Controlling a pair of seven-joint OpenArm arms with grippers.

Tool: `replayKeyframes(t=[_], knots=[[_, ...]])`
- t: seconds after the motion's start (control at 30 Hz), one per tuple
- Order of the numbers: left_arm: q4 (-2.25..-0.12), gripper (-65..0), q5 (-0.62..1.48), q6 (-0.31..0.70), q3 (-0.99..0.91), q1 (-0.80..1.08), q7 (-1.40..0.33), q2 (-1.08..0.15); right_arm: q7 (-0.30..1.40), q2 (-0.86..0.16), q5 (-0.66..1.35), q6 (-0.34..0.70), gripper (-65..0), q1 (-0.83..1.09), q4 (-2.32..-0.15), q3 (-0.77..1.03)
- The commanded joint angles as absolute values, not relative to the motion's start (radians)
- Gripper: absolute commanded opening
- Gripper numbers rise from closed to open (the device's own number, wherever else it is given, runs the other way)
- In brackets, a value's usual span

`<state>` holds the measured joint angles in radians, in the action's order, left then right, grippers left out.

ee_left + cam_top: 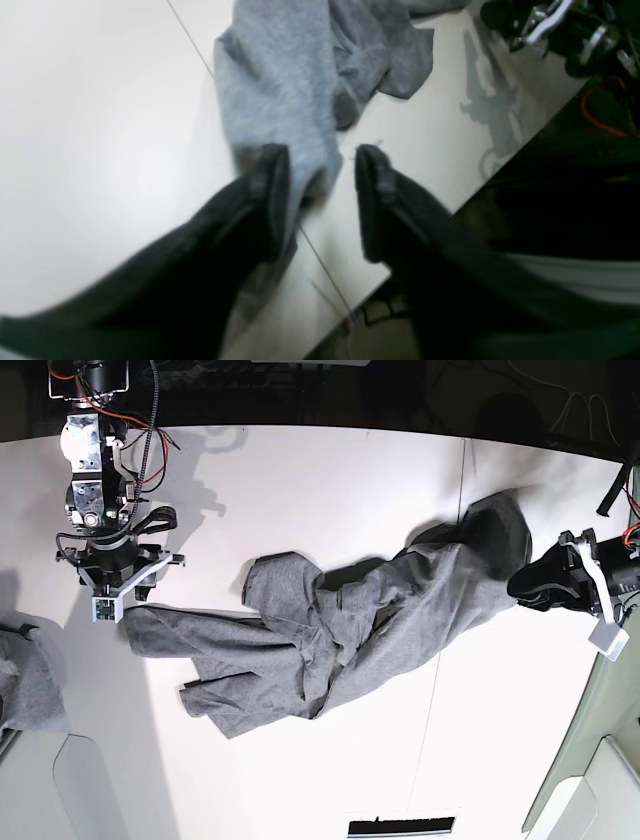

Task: Layout the t-shirt on the table in an organized manner, then fold the t-shirt properly
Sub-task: 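Release the shirt and regrasp a bunched fold with the right gripper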

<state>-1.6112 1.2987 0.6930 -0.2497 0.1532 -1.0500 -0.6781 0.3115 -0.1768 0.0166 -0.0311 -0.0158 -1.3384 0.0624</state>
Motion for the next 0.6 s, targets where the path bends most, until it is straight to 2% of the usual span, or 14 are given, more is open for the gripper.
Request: replayKeyframes(t=[0.0,0.1,0.23,0.33,0.47,0.57], knots=[[-1.624,-35.5,1.324,0.698,-0.262,0.139,-1.029,-0.694,0.285,-0.179,0.028,-0.045,-40.6,-0.036,-1.369,0.066],[-1.624,-35.1,1.324,0.698,-0.262,0.138,-1.012,-0.693,0.286,-0.162,0.063,-0.036,-40.6,-0.036,-1.415,0.066],[-1.624,-35.1,1.321,0.698,-0.262,0.138,-1.009,-0.693,0.285,-0.116,0.184,0.142,-40.6,-0.047,-1.475,0.061],[-1.624,-35.1,1.303,0.698,-0.262,0.138,-1.006,-0.693,0.285,-0.048,0.232,0.227,-40.4,-0.08,-1.464,0.041],[-1.624,-35.1,1.274,0.698,-0.262,0.139,-0.995,-0.693,0.274,0.037,0.231,0.244,-30.3,-0.142,-1.376,-0.045],[-1.623,-35.1,1.208,0.698,-0.262,0.139,-0.96,-0.693,0.217,0.08,0.182,0.243,-28.9,-0.2,-1.237,-0.141]])
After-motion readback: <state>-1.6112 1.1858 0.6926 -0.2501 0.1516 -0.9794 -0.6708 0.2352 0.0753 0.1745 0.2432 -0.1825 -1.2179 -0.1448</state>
